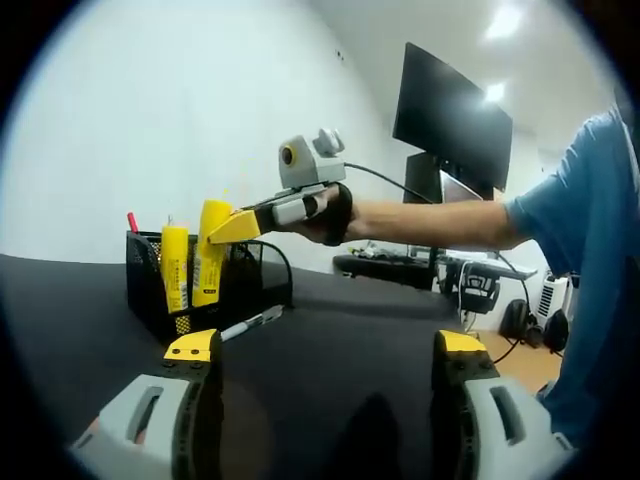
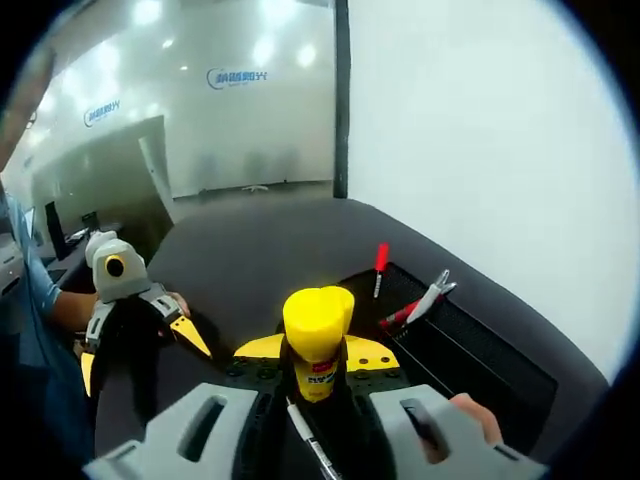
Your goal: Pick up pens and glue sticks and place them into the holder.
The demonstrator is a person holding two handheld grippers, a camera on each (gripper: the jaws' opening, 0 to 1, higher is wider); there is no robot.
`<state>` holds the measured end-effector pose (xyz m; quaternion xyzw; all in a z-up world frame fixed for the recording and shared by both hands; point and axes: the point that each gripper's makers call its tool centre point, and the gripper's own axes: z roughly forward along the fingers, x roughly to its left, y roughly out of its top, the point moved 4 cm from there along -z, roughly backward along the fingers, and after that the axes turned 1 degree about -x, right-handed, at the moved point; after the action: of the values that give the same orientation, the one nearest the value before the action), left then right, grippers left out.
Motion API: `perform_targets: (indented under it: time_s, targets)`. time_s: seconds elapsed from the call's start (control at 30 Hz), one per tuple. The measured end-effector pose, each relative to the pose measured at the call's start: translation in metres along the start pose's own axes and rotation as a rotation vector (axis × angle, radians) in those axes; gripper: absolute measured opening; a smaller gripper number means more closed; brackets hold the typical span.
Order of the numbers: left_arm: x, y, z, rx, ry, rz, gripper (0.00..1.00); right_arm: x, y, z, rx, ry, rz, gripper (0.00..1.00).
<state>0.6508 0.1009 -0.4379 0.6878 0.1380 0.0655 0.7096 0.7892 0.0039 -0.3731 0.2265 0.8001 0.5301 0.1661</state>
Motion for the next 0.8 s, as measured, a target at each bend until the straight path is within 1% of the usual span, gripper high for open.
perform_targets:
  time_s: [0.33,0.6,0.73,0.8]
  targets:
    - [0.001,0.0,0.0,-0.002,0.001,-0.003,0.82,0.002,-0.01,0.007,0.03,0.004,-0.001,0.17]
    - [0.004,0.001,-0.001,-0.006,0.004,-0.006,0.82,-0.002,-0.017,0.012,0.047,-0.013,0.026,0.17]
    - [0.004,0.001,0.0,-0.005,0.004,-0.006,0.82,-0.002,-0.023,0.016,0.068,-0.023,0.024,0.17]
    - [0.004,0.001,0.0,-0.006,0.005,-0.006,0.82,-0.001,-0.022,0.015,0.055,-0.025,0.043,0.17]
